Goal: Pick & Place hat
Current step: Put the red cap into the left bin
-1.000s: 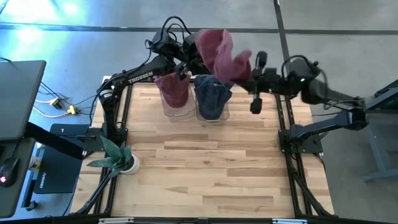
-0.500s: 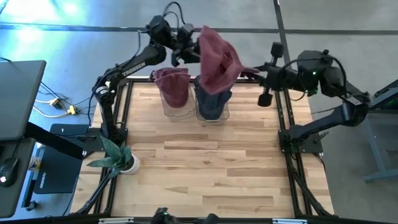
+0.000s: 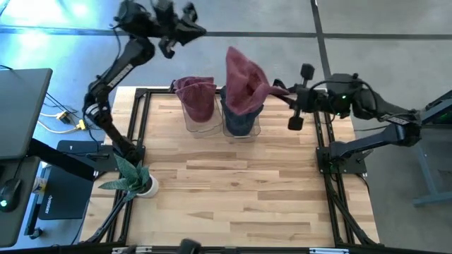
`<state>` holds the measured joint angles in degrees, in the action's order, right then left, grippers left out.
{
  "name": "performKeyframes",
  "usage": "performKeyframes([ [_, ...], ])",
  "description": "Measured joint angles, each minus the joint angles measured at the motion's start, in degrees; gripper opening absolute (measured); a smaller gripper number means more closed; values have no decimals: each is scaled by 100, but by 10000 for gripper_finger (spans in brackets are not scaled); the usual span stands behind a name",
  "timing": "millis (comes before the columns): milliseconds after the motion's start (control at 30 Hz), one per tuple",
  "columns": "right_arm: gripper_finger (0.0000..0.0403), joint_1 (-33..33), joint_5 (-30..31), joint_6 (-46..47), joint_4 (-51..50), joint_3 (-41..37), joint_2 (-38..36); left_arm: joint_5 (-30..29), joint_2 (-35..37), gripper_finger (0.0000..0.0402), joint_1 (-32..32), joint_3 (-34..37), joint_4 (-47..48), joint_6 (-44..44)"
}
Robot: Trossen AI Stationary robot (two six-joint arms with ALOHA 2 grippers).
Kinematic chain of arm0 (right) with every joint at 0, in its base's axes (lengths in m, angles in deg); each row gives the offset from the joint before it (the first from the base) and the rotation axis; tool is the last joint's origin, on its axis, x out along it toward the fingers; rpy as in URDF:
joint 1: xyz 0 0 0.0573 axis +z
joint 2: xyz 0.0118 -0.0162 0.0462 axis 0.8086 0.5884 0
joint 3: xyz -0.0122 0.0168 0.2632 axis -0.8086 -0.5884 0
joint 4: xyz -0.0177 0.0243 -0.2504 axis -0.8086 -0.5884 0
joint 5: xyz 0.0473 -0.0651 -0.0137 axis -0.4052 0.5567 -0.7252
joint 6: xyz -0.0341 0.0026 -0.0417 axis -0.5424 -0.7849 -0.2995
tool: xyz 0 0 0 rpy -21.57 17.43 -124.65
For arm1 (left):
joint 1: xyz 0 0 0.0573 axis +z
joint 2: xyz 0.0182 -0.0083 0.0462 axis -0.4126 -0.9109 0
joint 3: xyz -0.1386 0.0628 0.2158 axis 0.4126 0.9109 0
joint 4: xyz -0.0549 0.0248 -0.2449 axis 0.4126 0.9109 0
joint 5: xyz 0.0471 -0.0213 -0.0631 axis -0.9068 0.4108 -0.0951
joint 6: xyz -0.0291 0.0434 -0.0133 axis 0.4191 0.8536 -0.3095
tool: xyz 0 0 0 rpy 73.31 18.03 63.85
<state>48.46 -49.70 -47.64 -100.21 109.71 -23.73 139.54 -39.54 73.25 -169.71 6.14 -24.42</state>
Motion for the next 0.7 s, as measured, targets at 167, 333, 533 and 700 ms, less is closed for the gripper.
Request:
performKeyframes([
  [167,9,-37,-458,-6,433,-269,-25,-462,390,3,-127,-7,0,70],
  [333,6,-168,-1012,10,459,-425,251,-541,378,1,-653,0,238,224],
  [533,9,-202,-1322,28,510,-412,524,166,386,0,-991,-2,927,880],
  [700,7,-203,-1471,174,515,-421,594,728,387,0,-1186,-2,1857,1617],
])
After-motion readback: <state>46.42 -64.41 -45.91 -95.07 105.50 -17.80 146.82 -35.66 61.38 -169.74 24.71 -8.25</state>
